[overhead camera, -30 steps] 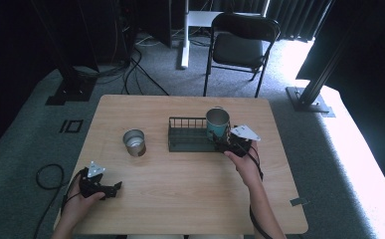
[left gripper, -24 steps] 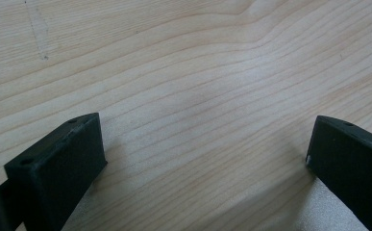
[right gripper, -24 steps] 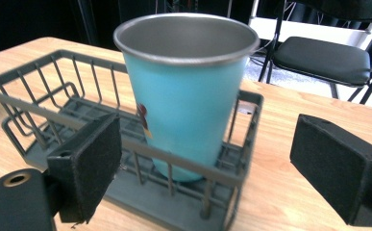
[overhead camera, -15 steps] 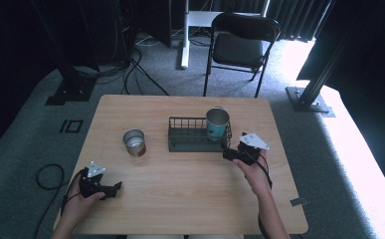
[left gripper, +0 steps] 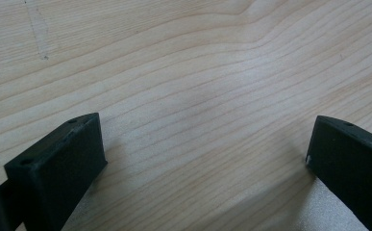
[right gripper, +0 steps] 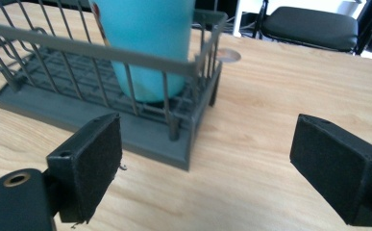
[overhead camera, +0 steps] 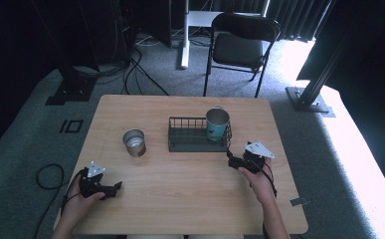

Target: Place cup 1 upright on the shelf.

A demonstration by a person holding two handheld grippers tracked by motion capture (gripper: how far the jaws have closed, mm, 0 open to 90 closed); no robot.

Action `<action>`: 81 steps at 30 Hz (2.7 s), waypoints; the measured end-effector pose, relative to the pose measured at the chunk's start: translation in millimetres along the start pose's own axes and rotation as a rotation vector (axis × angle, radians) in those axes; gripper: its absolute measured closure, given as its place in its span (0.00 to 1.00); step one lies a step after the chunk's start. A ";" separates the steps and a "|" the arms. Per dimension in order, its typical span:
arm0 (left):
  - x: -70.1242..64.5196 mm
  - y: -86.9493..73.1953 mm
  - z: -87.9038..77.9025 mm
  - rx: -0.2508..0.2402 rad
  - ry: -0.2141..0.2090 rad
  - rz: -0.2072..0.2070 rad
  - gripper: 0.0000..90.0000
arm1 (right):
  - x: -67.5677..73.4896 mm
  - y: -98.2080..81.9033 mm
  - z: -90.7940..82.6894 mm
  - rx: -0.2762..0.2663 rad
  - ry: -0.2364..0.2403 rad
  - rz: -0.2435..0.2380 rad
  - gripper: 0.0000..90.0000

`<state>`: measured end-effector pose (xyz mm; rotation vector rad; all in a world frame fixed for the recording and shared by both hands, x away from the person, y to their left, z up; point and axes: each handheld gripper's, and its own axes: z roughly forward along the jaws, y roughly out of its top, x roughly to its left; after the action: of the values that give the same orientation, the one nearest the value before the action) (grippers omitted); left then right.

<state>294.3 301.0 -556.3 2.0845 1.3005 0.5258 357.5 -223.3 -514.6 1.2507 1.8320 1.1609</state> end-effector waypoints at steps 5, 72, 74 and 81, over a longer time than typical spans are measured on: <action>-0.1 0.0 0.0 0.000 0.000 -0.001 0.00 | -3.9 -10.8 -4.2 0.026 -0.001 0.006 0.12; -0.2 -0.2 0.0 0.000 0.000 -0.001 0.00 | -60.7 -70.5 -46.8 0.334 -0.088 0.092 0.12; -0.2 -0.2 0.0 0.000 0.000 -0.001 0.00 | -60.7 -70.5 -46.8 0.333 -0.088 0.092 0.12; -0.3 -0.3 -0.1 0.000 -0.003 0.002 0.00 | -60.7 -70.5 -46.8 0.334 -0.088 0.092 0.12</action>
<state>293.9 300.8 -556.4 2.0866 1.2965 0.5228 312.0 -306.2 -558.2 1.5598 1.9741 0.8523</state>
